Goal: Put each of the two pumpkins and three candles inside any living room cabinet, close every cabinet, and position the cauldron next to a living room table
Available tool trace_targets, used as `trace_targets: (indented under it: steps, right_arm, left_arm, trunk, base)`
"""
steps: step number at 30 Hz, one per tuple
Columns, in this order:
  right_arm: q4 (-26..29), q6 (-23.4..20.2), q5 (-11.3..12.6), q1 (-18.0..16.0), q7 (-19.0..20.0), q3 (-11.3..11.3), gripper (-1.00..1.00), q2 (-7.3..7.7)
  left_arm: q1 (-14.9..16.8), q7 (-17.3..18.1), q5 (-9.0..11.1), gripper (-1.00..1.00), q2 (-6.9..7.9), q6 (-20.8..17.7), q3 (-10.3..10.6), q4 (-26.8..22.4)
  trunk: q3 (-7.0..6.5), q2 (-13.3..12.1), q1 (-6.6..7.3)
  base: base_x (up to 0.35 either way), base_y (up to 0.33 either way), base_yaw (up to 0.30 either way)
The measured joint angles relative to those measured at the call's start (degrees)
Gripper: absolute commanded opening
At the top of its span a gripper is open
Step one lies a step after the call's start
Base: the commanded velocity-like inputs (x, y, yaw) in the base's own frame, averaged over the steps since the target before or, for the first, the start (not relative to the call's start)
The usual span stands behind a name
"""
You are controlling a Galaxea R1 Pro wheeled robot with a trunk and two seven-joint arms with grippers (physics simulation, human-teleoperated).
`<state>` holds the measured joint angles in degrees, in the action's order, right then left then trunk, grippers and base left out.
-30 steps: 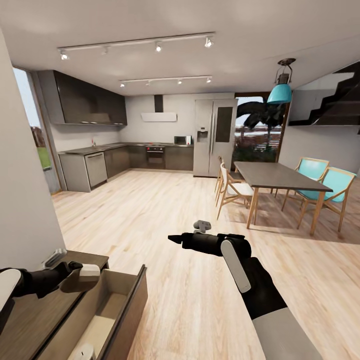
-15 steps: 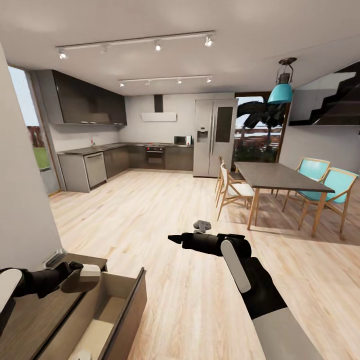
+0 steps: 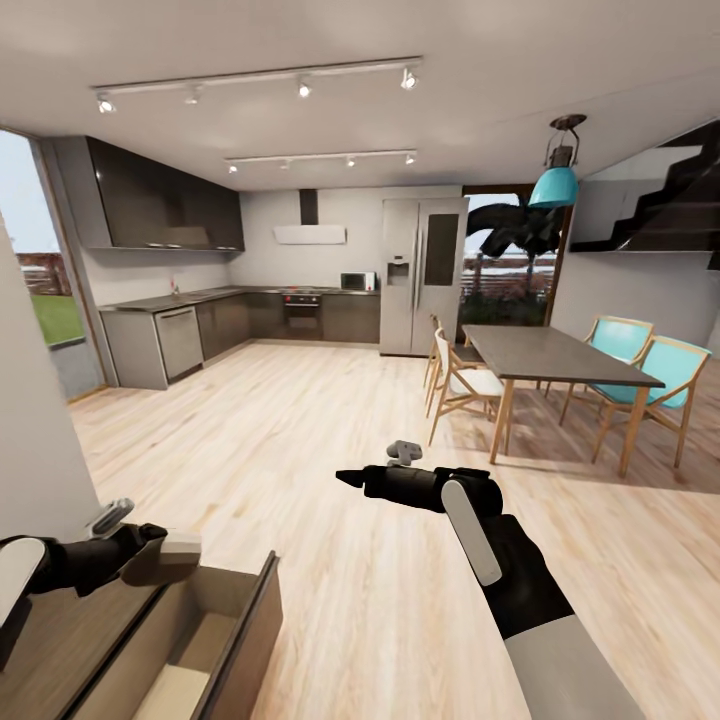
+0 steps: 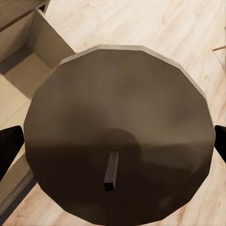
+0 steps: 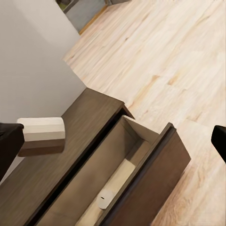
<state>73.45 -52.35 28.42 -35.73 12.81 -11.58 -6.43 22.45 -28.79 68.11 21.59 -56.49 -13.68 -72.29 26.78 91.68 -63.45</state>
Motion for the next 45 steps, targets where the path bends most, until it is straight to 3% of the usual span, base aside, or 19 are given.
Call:
trace_targets:
  steps: [24, 45]
  right_arm:
    - [0.0, 0.0, 0.0, 0.0, 0.0, 0.0, 1.0, -0.02]
    - [0.0, 0.0, -0.2, 0.0, 0.0, 0.0, 1.0, -0.05]
  left_arm:
    - [0.0, 0.0, -0.1, -1.0, -0.06, 0.0, 0.8, 0.0]
    - [0.0, 0.0, -0.2, -1.0, -0.06, 0.0, 0.8, 0.0]
  trunk:
    - [0.0, 0.0, 0.02]
    - [0.0, 0.0, 0.01]
  base:
    - [0.265, -0.067, 0.0]
    - [0.283, -0.202, 0.0]
